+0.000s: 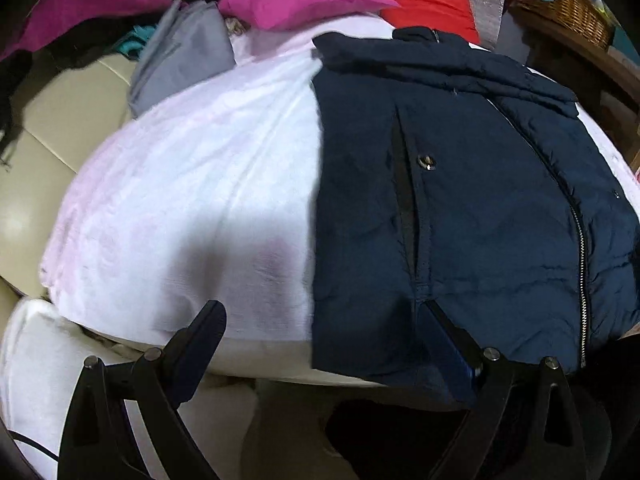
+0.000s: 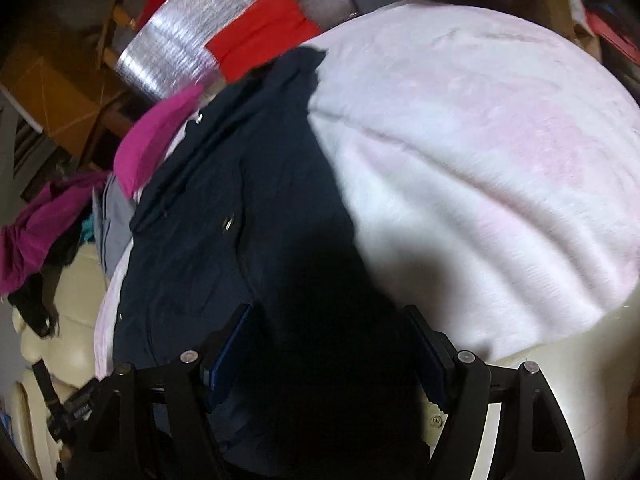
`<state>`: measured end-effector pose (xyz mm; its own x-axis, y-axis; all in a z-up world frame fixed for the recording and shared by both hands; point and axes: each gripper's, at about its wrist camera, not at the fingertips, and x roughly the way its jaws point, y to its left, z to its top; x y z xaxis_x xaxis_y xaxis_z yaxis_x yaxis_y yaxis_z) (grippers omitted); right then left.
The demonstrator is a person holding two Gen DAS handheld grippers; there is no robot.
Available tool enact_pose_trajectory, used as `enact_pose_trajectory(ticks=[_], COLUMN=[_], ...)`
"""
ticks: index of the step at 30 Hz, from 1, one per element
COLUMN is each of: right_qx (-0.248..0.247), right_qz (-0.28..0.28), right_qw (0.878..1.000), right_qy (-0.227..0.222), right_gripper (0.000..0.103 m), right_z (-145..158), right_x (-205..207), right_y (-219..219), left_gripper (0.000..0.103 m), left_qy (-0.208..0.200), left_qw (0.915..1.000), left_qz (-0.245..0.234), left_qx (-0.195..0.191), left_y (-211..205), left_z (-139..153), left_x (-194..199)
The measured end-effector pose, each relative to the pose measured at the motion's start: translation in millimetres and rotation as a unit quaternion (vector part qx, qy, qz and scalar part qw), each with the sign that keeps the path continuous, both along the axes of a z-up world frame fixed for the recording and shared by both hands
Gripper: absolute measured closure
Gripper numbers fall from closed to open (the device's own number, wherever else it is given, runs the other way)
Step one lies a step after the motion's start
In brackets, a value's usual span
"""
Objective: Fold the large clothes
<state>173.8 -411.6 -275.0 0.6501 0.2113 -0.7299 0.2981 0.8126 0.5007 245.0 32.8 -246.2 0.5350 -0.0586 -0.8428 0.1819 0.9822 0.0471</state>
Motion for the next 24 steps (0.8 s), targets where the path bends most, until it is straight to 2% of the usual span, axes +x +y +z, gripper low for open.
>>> enact_pose_trajectory(ticks=[1,3,4,8,12,14,15,16,17,18,20,21,24], right_qx=[0.002,-0.003,-0.011,-0.01,0.002,-0.013,-0.022,-0.032,-0.043,-0.039,-0.029,-0.035,-0.035], right_qz=[0.012,0.034,0.043,0.04,0.028,0.046,0.054,0.064,0.074,0.083,0.09,0.091,0.09], right_qw=[1.0,0.999,0.999,0.999,1.0,0.999,0.998,0.997,0.996,0.996,0.995,0.995,0.995], right_qy=[0.001,0.005,-0.001,0.005,0.011,0.015,0.015,0.012,0.008,-0.007,-0.032,-0.029,0.012], right_gripper=[0.04,0.055,0.064,0.066,0.042,0.039,0.041,0.058,0.067,0.08,0.081,0.081,0.078], right_z=[1,7,11,7,-3,2,4,9,15,22,33,35,20], right_x=[1,1,-1,-4,0,5,6,6,5,3,0,0,5], right_y=[4,10,11,3,3,14,17,21,25,28,24,23,19], left_gripper=[0.007,0.022,0.024,0.025,0.025,0.025,0.029,0.038,0.052,0.057,0.057,0.057,0.051], left_qy=[0.006,0.011,0.016,0.012,0.031,0.038,0.042,0.049,0.053,0.05,0.053,0.057,0.068], left_qw=[0.9999,0.9993,0.9993,0.9994,0.9986,0.9968,0.9948,0.9911,0.9888,0.9887,0.9874,0.9866,0.9844], left_qz=[-0.003,-0.01,-0.011,-0.009,-0.008,-0.009,-0.015,-0.023,-0.024,-0.02,-0.024,-0.022,-0.024], left_qx=[-0.013,-0.035,-0.033,-0.03,-0.043,-0.07,-0.091,-0.122,-0.137,-0.14,-0.147,-0.151,-0.161], left_y=[1,3,2,2,5,11,13,15,16,18,19,21,26], left_z=[-2,-4,-6,-6,-13,-13,-13,-11,-10,-8,-8,-11,-19], left_x=[2,2,3,4,11,15,15,15,15,16,18,19,21])
